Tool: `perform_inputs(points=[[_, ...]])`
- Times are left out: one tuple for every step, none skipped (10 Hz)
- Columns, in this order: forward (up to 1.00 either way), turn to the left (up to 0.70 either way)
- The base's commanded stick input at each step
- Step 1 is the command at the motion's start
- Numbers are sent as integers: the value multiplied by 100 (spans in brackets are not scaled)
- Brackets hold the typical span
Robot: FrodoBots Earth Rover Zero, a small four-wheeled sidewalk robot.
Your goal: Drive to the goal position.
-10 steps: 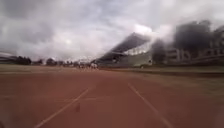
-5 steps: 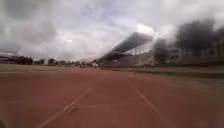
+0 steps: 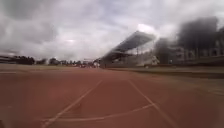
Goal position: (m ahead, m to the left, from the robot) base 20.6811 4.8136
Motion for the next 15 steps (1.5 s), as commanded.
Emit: perform_inputs(points=[[85,0],[85,0],[85,0],[85,0],[85,0],[85,0],[85,0],[85,0],[85,0],[85,0],[85,0],[85,0],[85,0],[85,0],[85,-11]])
